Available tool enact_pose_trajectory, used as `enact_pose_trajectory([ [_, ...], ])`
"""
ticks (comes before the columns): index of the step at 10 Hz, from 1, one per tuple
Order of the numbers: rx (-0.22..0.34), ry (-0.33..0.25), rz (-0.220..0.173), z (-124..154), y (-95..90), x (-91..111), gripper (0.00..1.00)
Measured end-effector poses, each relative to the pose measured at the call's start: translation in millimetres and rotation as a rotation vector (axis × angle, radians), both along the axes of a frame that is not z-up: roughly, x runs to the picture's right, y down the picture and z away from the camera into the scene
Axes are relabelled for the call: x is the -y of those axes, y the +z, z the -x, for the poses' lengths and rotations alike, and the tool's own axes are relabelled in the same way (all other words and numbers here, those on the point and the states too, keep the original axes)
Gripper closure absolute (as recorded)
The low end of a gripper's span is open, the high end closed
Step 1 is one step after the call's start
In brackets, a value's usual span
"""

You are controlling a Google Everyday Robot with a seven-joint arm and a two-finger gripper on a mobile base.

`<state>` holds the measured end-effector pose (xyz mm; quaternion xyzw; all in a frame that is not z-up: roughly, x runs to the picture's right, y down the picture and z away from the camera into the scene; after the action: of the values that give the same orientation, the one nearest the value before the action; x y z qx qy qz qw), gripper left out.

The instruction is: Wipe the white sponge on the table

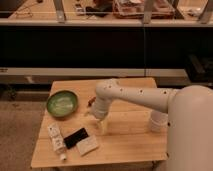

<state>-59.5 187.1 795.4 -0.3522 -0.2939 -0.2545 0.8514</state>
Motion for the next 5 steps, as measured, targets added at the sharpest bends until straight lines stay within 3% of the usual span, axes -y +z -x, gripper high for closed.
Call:
enact_pose_trajectory([
  [3,-0.030,0.068,0.038,-6,-17.8,-22,0.20],
  [5,-0.057,0.093,0.034,-11,-20.4,-42,0.20],
])
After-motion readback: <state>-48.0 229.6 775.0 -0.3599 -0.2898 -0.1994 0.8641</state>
